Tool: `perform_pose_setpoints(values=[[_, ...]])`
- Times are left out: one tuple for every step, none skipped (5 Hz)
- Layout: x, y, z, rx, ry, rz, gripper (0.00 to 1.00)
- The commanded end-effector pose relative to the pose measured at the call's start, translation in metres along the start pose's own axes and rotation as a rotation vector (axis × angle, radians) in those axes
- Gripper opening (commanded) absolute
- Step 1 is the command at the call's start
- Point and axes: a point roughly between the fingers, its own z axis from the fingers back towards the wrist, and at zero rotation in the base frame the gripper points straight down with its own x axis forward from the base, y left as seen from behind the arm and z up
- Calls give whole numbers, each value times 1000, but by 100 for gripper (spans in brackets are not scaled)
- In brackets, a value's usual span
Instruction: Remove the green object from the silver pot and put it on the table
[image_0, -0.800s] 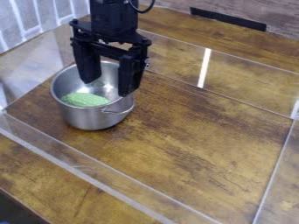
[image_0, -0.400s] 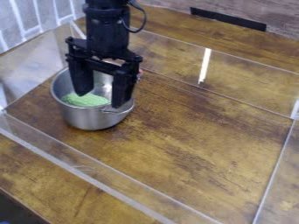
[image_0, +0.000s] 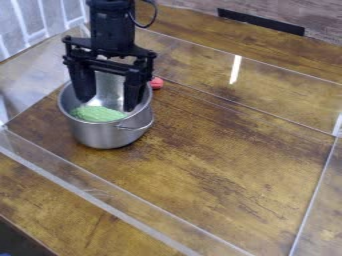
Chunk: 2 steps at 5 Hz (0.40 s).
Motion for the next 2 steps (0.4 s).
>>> perform_pose_setpoints(values=[[8, 18, 3, -5, -50, 16, 100], [12, 30, -13, -4, -44, 16, 100]])
